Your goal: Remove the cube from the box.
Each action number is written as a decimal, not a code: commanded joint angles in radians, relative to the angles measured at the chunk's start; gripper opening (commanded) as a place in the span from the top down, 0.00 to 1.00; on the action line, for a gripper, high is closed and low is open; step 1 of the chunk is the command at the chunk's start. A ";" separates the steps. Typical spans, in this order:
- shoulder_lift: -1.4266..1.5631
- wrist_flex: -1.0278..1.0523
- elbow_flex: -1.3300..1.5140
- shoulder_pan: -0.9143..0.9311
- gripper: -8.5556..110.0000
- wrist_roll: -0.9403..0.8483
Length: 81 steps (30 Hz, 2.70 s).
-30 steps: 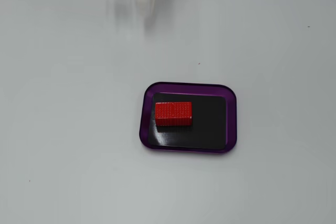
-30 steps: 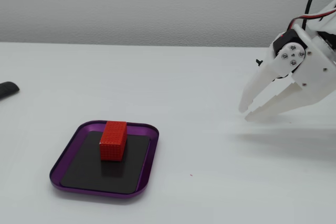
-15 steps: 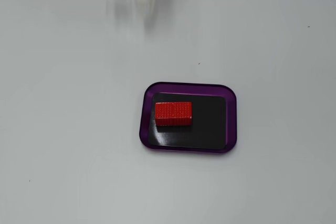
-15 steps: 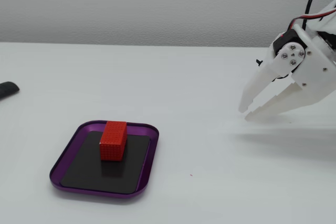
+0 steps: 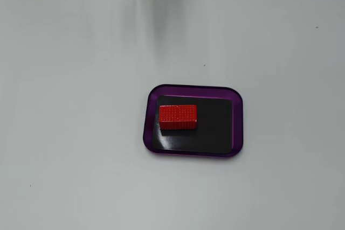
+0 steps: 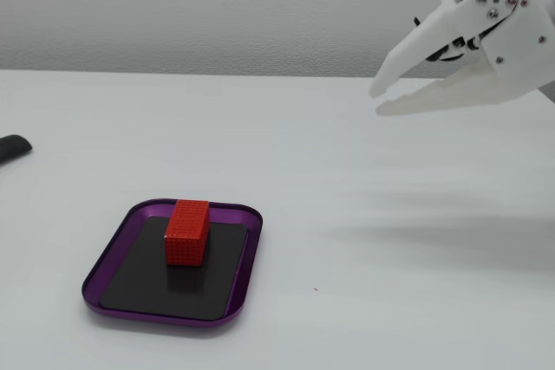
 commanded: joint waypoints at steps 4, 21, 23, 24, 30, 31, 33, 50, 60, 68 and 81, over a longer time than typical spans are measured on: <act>-0.549 -0.005 -0.393 -0.063 0.91 -0.006; -1.557 0.270 -1.338 -0.067 0.75 0.003; -1.637 0.270 -1.391 -0.067 0.75 0.003; -1.674 0.268 -1.408 -0.067 0.75 0.003; -1.807 0.252 -1.439 -0.067 0.75 0.006; -1.818 0.238 -1.439 -0.067 0.75 0.006; -1.829 0.207 -1.437 -0.067 0.75 0.006; -1.838 0.123 -1.437 -0.124 0.75 0.006; -1.868 0.025 -1.402 -0.127 0.75 0.008; -1.939 0.025 -1.407 -0.127 0.75 0.006; -1.934 0.037 -1.408 -0.129 0.93 0.002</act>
